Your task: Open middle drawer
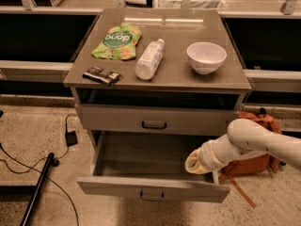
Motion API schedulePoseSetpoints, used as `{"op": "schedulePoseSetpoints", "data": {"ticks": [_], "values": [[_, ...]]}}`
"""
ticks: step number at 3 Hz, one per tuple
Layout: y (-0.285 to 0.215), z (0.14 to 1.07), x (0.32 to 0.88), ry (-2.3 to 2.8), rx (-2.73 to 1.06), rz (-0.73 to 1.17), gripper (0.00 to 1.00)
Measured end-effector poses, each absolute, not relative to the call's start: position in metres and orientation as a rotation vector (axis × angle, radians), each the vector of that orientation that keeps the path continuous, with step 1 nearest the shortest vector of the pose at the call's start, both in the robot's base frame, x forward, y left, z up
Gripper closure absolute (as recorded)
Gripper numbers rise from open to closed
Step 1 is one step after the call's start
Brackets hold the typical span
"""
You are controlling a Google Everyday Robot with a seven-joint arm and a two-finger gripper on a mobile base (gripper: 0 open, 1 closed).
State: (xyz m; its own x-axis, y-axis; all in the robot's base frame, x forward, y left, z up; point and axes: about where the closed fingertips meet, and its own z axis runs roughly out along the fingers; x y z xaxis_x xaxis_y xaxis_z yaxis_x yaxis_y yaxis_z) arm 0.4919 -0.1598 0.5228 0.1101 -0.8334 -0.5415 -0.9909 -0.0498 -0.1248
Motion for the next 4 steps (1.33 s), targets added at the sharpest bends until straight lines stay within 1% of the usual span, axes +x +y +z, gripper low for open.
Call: {"op": "schedulePoseSetpoints", "data": {"ticks": [1,4], "values": [[-0.157,0.494,0.506,1.793,-1.901,0.448,1.00],[-0.153,0.438,0.522,1.815,-1.855,0.404,1.00]]}}
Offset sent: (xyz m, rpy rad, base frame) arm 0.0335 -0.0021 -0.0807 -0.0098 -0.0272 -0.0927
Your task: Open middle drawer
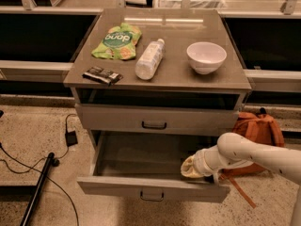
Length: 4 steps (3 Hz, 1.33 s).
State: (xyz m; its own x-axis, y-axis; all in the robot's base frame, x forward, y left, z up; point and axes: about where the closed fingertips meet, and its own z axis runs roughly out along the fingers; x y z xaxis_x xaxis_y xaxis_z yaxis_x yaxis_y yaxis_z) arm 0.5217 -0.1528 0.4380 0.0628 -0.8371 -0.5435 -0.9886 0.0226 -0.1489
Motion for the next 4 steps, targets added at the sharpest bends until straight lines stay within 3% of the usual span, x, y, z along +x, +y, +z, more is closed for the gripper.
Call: {"op": "schedulePoseSetpoints", "data": {"ticks": [4], "values": [[-0.162,0.405,0.499,1.758,-1.967,0.500,1.00]]}}
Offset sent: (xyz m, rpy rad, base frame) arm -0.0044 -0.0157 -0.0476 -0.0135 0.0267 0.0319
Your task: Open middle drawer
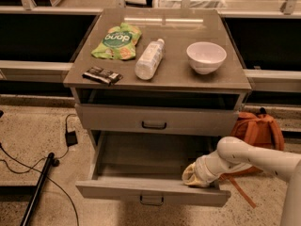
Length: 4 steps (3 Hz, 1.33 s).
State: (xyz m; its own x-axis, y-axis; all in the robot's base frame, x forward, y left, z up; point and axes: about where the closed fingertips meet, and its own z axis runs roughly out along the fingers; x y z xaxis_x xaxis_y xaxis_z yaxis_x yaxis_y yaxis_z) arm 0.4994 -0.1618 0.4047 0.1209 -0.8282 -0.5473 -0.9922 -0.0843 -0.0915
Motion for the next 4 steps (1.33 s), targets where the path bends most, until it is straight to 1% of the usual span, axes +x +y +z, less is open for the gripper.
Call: {"op": "schedulePoseSetpoints", "data": {"ticks": [1,2,4], "values": [[-0.162,0.410,0.474,1.741,-2.016,0.567,1.00],[-0.162,0.412,0.469,1.737,-2.014,0.585,1.00],[-0.153,0.448,0.410,1.668,-2.005,0.848,1.00]]}}
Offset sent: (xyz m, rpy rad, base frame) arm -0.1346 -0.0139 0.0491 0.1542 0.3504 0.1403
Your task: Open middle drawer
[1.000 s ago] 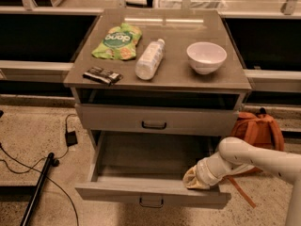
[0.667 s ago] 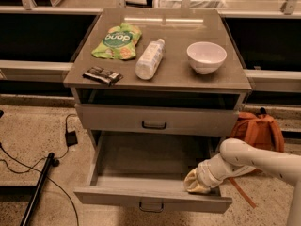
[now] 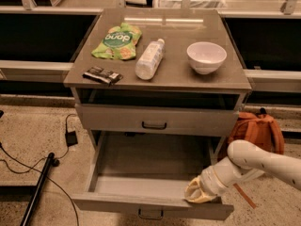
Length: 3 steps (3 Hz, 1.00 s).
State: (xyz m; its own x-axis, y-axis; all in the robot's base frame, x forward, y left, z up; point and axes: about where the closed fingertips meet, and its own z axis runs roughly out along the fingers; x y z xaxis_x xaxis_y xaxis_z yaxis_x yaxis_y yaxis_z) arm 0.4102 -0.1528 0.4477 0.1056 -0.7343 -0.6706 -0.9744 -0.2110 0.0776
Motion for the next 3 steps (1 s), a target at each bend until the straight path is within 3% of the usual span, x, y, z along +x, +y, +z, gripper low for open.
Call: {"op": "schedulePoseSetpoints", "data": {"ticks": [1,2,3], "values": [[-0.147,0.497,0.389,1.579,-1.910,0.919,1.00],[-0.153,0.546,0.391,1.503,-1.771,0.865,1.00],[-0.156,0.551,0.389,1.507,-1.737,0.861,0.82]]}}
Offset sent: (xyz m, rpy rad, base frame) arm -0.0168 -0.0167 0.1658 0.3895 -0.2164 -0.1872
